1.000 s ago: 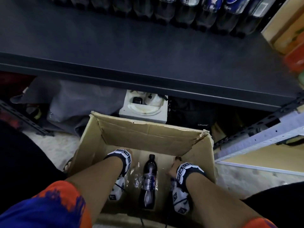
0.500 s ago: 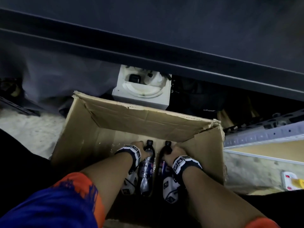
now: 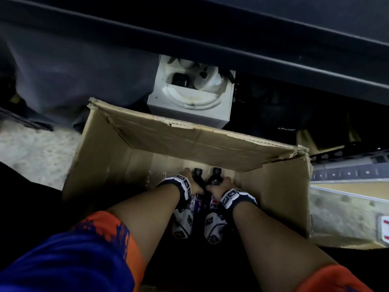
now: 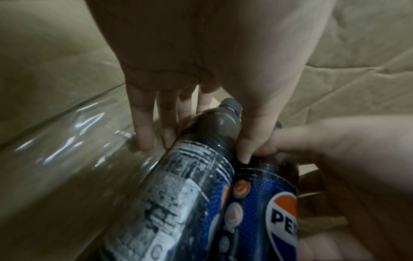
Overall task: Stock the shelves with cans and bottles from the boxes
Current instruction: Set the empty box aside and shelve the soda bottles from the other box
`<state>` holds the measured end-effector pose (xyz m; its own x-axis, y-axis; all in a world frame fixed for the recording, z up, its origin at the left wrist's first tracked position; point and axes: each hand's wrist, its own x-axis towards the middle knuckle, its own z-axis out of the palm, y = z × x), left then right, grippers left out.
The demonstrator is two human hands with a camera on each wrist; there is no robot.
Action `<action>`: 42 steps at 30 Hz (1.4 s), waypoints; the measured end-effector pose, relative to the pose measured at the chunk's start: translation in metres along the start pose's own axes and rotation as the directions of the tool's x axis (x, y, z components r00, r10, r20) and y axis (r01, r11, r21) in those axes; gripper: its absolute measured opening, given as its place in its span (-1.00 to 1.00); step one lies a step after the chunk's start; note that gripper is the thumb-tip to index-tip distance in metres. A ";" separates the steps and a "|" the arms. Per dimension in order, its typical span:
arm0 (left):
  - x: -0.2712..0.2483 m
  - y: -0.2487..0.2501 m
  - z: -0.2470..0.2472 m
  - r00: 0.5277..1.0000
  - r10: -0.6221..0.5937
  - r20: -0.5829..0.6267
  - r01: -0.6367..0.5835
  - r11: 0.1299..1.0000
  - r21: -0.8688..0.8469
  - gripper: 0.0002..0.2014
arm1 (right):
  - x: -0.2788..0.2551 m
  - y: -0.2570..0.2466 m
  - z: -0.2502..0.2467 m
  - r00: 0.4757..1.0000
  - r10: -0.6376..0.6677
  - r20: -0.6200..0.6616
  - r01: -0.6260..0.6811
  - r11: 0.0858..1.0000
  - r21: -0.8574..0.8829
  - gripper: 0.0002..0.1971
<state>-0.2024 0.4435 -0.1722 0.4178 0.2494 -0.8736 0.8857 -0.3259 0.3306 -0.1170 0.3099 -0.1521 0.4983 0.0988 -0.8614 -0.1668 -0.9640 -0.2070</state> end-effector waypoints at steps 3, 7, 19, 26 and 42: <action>0.000 -0.005 0.000 1.000 -0.017 -0.021 0.016 1.000 -0.024 -0.09 | 0.002 -0.007 0.003 1.000 0.004 0.015 -0.005 0.999 0.034 -0.35; -0.003 -0.009 -0.003 0.999 -0.041 -0.005 0.040 0.994 -0.100 0.01 | -0.003 -0.009 0.005 1.000 -0.001 0.031 -0.001 0.997 0.072 -0.62; -0.035 -0.015 -0.003 0.998 0.022 -0.054 -0.037 0.951 -0.307 -0.55 | -0.014 -0.005 0.013 0.994 -0.107 0.013 0.103 0.980 0.169 -0.38; -0.068 -0.012 -0.020 0.973 0.069 -0.222 -0.144 0.927 -0.346 -0.66 | -0.059 -0.021 0.003 0.965 -0.262 -0.034 0.263 0.939 0.222 -0.70; -0.195 0.012 -0.127 0.875 0.292 -0.387 -0.318 0.948 -0.003 -0.32 | -0.173 -0.079 -0.060 0.743 -0.667 -0.056 0.669 0.743 0.020 -0.90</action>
<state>-0.2477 0.5071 0.0479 0.7023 0.4757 -0.5296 0.7076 -0.3851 0.5924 -0.1393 0.3544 0.0413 0.5291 0.7024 -0.4761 0.1922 -0.6457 -0.7390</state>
